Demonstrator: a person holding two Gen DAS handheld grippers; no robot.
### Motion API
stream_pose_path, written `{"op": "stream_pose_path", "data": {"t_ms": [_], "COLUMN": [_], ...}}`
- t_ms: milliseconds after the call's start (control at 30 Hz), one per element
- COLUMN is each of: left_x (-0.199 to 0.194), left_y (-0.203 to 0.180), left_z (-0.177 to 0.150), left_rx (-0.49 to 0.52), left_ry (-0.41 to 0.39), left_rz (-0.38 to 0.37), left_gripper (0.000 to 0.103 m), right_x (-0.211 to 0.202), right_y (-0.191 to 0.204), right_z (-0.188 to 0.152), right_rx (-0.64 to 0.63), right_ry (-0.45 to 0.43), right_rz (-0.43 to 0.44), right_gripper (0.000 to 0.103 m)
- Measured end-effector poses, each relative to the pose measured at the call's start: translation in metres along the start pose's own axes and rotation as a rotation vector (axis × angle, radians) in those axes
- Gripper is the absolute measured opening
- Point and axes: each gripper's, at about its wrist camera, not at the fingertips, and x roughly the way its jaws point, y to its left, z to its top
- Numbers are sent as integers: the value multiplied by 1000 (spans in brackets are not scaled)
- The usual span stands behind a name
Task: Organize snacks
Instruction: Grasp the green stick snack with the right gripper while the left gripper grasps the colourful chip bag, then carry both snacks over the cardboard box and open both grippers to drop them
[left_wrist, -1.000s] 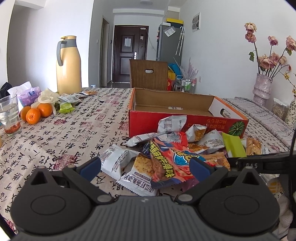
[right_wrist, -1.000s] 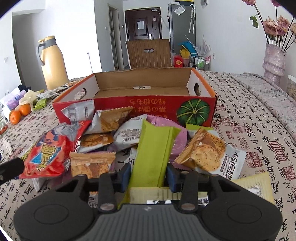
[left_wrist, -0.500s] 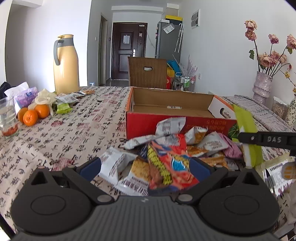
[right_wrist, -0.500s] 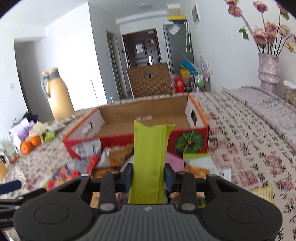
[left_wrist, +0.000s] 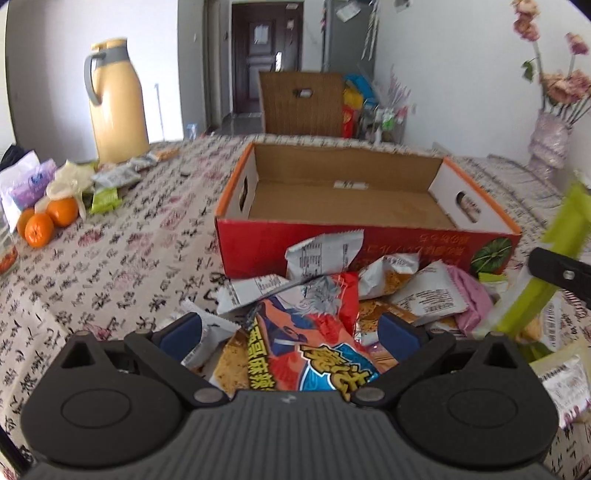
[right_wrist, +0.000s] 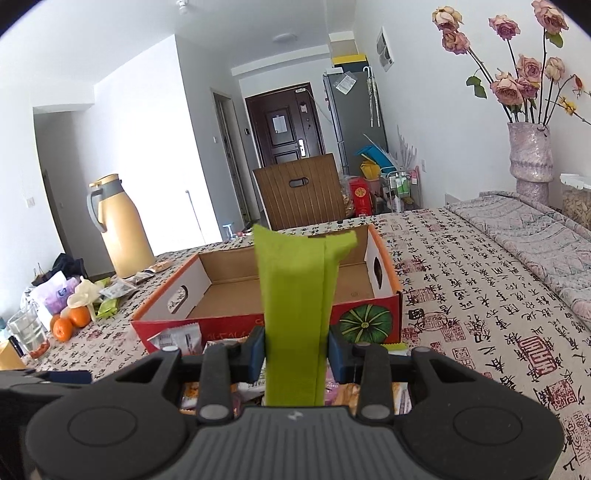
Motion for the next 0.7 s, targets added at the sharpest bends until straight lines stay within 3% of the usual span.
{"op": "stream_pose_path", "data": {"t_ms": [133,267,333,433,700], "left_x": [11,17,16,13,3], "left_y": [-3,-2,-2,-2,4], "left_z": [0,0,-1,-1,-1], "left_rx": [-14,-31,-38,-40,-42], "left_ry": [43,83,81,72,48], "left_rz": [15,-17,-19,-19,-21], "left_gripper": [100,69,68,56,45], "right_x": [3,5,4,1,-7], "right_y": [-5,-7,-9,-10,-10], "right_z": [-3,-6,-6,-6,-8], "right_rx": [10,17,22,27,33], "right_ry": [11,17,13,9,4], "right_rz": [13,24,28,29,26], "right_gripper": [33,33,33,33,33]}}
